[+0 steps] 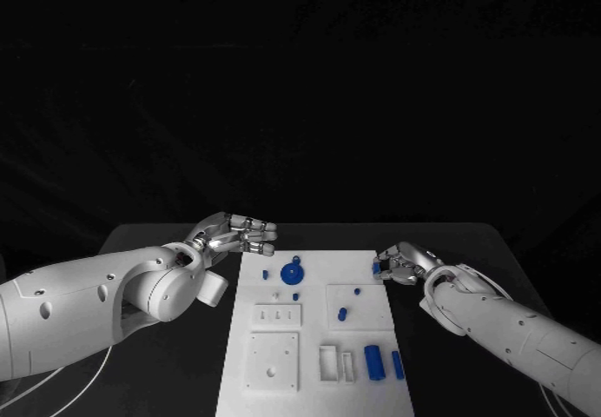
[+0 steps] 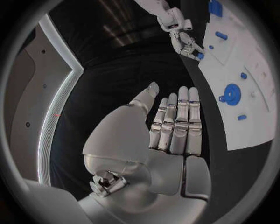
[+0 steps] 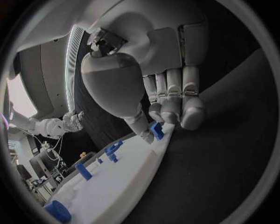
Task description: Assemble the parts on the task board
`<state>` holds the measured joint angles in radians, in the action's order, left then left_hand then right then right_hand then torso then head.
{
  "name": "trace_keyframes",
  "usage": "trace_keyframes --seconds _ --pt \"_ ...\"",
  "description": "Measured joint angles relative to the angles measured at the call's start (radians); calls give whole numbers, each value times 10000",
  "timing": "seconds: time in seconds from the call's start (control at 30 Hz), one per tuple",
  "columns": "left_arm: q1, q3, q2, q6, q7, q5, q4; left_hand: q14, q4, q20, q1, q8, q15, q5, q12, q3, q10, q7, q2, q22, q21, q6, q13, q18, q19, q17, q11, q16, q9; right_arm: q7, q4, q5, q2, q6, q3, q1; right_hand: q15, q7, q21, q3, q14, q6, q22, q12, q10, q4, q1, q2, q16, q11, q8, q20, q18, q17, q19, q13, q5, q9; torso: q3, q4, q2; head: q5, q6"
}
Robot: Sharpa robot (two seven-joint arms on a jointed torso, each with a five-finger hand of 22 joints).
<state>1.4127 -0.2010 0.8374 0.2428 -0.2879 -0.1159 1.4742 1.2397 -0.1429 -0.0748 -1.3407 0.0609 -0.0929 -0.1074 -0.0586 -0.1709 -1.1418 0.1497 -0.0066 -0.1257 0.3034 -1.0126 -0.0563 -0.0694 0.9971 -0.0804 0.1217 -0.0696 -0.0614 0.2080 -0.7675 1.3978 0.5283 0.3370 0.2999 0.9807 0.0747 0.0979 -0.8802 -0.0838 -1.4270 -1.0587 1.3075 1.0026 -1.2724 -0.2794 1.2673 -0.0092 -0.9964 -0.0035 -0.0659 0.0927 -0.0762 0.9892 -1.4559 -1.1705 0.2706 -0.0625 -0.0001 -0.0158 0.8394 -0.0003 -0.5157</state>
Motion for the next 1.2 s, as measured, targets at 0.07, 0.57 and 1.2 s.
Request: trace_keyframes --seconds 0.07,0.57,1.2 --pt "0 2 -3 -1 1 -1 -24 0 0 0 0 0 0 0 0 0 0 0 0 0 0 0 0 0 0 0 0 0 0 0 5 0 -24 -19 -2 0 0 0 -10 0 0 0 0 0 -4 0 1 1 0 -4 0 0 1 4 0 0 0 0 5 3 0 3 7" --pt "2 2 -7 -11 11 -6 -59 0 0 0 0 0 0 0 0 0 0 0 0 -1 0 0 0 0 0 0 0 0 0 -8 77 4 -105 -47 -5 0 0 -62 -10 -156 0 -89 -1 0 -37 9 2 -1 -37 -36 0 0 0 33 0 -21 -158 0 -7 -3 0 -2 5" --pt "4 2 -27 -15 18 -26 -66 0 0 0 0 0 0 0 0 0 0 0 0 -1 0 0 1 0 0 0 0 0 0 -70 105 37 -129 137 -9 7 34 -94 -127 -2429 -36 -864 -2 47 -40 -4 -14 138 -75 -33 72 0 1 156 -1 -68 -2088 11 -5 10 22 -5 -78"
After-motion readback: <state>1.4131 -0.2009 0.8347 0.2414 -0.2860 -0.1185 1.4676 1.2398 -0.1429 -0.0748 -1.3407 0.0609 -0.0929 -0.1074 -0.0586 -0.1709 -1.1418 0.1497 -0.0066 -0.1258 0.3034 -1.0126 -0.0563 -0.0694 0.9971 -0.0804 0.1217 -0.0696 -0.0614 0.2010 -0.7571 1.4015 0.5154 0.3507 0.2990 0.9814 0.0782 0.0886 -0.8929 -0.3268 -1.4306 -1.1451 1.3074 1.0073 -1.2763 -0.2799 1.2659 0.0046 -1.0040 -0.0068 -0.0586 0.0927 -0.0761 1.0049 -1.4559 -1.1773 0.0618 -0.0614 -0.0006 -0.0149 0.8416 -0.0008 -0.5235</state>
